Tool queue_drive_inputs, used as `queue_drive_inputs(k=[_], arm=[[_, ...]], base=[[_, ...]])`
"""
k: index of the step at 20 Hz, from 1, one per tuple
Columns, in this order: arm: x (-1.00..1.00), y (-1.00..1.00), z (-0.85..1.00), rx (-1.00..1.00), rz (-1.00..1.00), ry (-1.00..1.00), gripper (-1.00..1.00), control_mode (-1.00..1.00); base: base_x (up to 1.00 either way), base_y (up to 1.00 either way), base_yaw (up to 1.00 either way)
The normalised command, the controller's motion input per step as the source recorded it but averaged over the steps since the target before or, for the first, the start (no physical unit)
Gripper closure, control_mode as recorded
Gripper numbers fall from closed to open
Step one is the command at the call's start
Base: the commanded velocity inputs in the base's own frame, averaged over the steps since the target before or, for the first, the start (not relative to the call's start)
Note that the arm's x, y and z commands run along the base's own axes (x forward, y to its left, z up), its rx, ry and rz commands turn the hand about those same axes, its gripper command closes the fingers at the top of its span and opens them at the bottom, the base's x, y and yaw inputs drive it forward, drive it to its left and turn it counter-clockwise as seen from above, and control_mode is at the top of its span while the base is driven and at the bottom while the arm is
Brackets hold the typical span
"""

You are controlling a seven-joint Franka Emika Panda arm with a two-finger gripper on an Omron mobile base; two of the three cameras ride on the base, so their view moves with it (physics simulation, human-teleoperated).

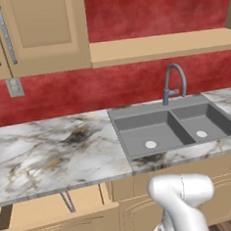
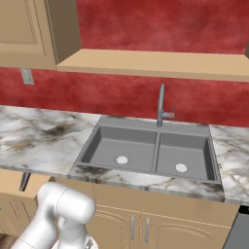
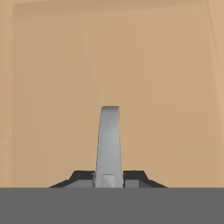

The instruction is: Take the tongs from the drawer on the left and place them on the dining counter next to the tray containing the kebab skewer.

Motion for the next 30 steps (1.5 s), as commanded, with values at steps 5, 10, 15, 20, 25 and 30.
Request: queue_drive_inputs(k=[5,10,15,20,25,30], arm=[[-0.57,0.0,0.0,0.0,0.0,0.0,1.0,-1.0],[-0.58,0.0,0.0,0.0,0.0,0.0,1.0,-1.0],[-0.55,0.0,0.0,0.0,0.0,0.0,1.0,-1.0],[-0.48,0.0,0.0,0.0,0.0,0.0,1.0,-1.0],[-0.25,0.0,0.0,0.0,0.0,0.0,1.0,-1.0],[0.0,0.0,0.0,0.0,0.0,0.0,-1.0,-1.0]], base=[[0.0,0.0,0.0],[0.0,0.0,0.0],[0.0,0.0,0.0],[0.0,0.0,0.0],[0.0,0.0,0.0],[0.0,0.0,0.0]])
